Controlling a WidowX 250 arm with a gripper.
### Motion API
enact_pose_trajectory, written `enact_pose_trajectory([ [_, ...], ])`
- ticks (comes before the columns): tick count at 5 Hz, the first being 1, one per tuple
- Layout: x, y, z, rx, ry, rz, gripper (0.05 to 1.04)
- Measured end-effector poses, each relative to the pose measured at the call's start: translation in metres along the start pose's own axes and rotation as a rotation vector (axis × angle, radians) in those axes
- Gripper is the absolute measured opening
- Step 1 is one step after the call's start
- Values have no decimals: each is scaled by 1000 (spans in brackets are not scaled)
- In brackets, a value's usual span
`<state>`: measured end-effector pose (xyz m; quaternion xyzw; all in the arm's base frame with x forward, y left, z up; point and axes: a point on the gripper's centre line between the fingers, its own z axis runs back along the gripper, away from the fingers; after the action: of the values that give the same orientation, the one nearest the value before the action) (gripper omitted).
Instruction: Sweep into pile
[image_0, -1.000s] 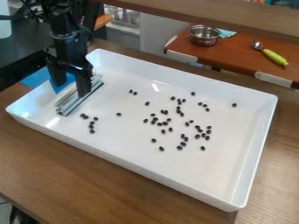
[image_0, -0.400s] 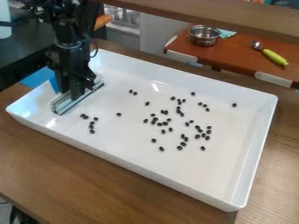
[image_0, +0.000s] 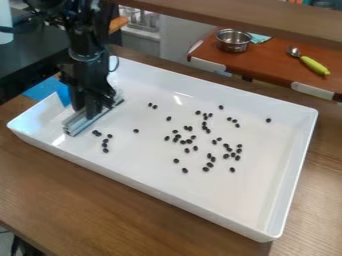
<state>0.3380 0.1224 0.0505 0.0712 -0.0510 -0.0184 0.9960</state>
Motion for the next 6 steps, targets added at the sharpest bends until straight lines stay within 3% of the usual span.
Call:
enact_pose_trajectory([
  [2,1,-45,6,-74,49,-14,330],
  [4,0,-98,13,-108,77,-20,330],
  [6,0,-159,26,-173,97,-32,330],
])
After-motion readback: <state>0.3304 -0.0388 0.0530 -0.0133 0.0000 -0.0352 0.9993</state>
